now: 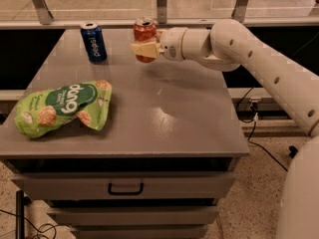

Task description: Move coke can near pepsi can

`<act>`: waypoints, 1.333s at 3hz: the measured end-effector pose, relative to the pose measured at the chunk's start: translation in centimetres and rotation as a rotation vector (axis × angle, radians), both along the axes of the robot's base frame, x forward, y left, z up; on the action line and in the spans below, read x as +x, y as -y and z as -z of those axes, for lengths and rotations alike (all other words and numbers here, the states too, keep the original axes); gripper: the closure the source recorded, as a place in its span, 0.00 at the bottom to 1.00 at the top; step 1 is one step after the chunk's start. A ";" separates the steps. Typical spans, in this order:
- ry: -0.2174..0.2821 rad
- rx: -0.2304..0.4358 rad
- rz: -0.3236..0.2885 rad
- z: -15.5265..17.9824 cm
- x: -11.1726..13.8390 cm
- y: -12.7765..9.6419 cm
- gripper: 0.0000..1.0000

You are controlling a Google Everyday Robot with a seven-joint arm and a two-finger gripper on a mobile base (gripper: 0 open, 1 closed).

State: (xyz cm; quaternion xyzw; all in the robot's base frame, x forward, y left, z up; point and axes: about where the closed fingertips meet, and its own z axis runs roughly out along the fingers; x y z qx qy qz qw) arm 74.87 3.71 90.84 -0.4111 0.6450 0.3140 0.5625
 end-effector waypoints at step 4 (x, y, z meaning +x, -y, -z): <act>0.006 0.009 -0.078 3.2 1.5 -8.1 1.00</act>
Offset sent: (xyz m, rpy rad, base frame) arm 0.0128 0.0692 -0.0252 0.0054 -0.0122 0.0546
